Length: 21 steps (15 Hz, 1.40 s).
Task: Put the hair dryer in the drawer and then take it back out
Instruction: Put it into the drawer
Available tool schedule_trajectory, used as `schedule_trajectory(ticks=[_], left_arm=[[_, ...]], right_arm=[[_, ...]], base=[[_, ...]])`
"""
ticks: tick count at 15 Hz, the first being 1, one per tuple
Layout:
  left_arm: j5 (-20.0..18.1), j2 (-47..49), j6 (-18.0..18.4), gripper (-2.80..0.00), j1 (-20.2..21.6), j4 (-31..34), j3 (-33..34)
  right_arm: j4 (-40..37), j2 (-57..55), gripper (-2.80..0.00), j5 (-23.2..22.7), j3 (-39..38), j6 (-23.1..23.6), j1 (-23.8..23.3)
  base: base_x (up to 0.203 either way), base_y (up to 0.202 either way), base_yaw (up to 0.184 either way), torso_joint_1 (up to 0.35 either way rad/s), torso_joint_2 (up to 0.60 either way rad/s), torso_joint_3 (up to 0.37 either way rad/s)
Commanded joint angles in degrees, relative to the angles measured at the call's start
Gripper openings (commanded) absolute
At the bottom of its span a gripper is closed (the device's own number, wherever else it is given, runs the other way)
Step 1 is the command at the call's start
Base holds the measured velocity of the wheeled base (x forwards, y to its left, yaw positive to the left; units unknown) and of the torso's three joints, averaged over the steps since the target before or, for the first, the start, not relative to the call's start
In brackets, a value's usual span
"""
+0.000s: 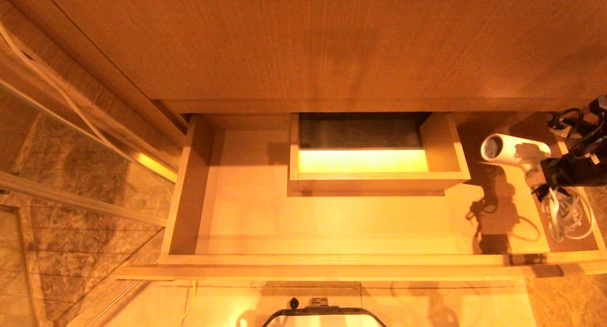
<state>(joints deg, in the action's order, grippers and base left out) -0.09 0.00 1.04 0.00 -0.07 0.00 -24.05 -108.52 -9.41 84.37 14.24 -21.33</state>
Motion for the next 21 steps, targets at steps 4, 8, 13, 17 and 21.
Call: schedule_trajectory(ticks=[4, 8, 13, 17, 21], left_arm=[[0.0, 0.0, 0.0, -2.8, 0.0, 0.0, 0.1], [0.0, 0.0, 0.0, -2.8, 0.0, 0.0, 0.1], [0.0, 0.0, 0.0, -2.8, 0.0, 0.0, 0.1], [0.0, 0.0, 0.0, -2.8, 0.0, 0.0, 0.1], [0.0, 0.0, 0.0, -2.8, 0.0, 0.0, 0.1]], right_arm=[[5.7, -5.2, -2.8, 0.0, -0.4, 0.1, 0.4], [10.0, -10.5, -2.8, 2.2, -0.2, 0.1, 1.3], [15.8, -16.8, -2.8, 6.8, 1.9, 0.0, 2.4], [17.4, -20.3, -2.8, 6.8, 4.1, 0.0, 2.5], [17.1, -20.2, -2.8, 6.9, 4.4, 0.0, 3.0]], base=[[0.0, 0.0, 0.0, 0.0, 0.0, 0.0], [0.0, 0.0, 0.0, 0.0, 0.0, 0.0], [0.0, 0.0, 0.0, 0.0, 0.0, 0.0], [0.0, 0.0, 0.0, 0.0, 0.0, 0.0], [0.0, 0.0, 0.0, 0.0, 0.0, 0.0]])
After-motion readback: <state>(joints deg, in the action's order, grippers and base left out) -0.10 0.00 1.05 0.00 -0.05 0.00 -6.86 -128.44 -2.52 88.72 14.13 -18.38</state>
